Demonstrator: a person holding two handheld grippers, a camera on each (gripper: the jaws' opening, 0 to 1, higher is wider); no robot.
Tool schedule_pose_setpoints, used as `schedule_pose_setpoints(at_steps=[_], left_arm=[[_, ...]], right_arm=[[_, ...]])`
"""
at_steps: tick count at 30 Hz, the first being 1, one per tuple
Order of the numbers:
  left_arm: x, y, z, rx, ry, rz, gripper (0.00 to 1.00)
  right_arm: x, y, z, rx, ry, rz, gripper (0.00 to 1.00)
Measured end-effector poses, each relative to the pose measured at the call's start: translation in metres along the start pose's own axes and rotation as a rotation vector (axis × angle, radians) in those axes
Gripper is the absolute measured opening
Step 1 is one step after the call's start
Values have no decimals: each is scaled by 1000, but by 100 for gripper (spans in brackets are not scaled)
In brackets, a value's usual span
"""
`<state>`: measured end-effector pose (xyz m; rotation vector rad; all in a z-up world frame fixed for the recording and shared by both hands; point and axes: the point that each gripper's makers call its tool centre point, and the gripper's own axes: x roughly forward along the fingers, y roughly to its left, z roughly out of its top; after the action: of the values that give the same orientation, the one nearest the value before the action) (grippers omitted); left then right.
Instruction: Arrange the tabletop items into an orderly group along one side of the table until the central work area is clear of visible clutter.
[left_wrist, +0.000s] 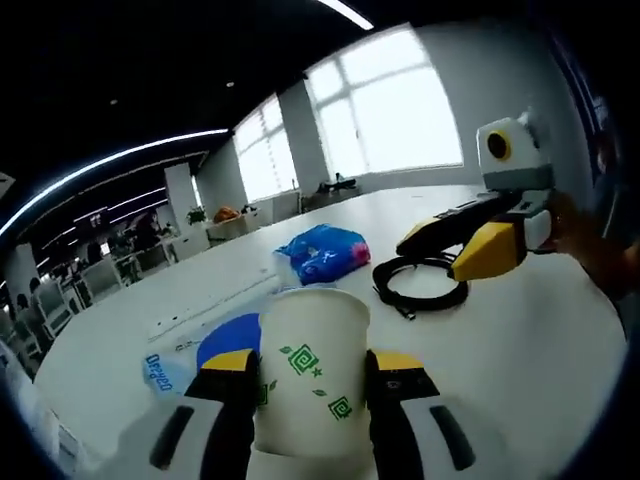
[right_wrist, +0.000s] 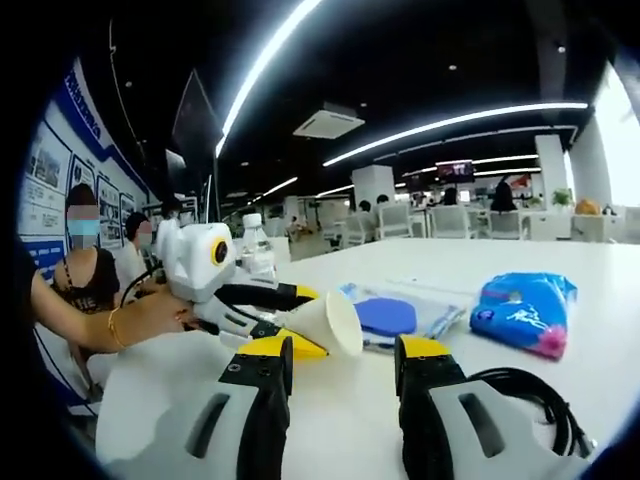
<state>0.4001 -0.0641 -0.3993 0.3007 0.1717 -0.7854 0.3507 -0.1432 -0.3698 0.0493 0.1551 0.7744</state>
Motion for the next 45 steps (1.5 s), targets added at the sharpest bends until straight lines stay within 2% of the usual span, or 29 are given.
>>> schedule_pose_setpoints(at_steps=[8,17,20,24,32,36,40,45], left_arm=[[-11,5,5,-109,-78,11,42],[-23,-5,14,-80,-124,-14,42],[-28,-5,25,-142,-185,-23,42],[-33,-10,31,-179,-218,-46,42],[-36,-31,33,-202,-240,-113,42],[-35,-42,29,-191,-235,-137,42],[-33,-49,28,-173,-230,-149,42],[-37,-54,35,-160,-252,-159,42]], right_arm=[[4,1,-7,7,21,4,39],[7,2,-13,39,32,20,39],[10,3,-18,29,48,16,39],[15,7,-25,14,65,18,38],[18,5,-28,-8,59,-14,38],[17,-1,-33,-42,85,-54,38],[18,-1,-36,-67,104,-66,37],[14,-4,-28,-76,73,-91,37]])
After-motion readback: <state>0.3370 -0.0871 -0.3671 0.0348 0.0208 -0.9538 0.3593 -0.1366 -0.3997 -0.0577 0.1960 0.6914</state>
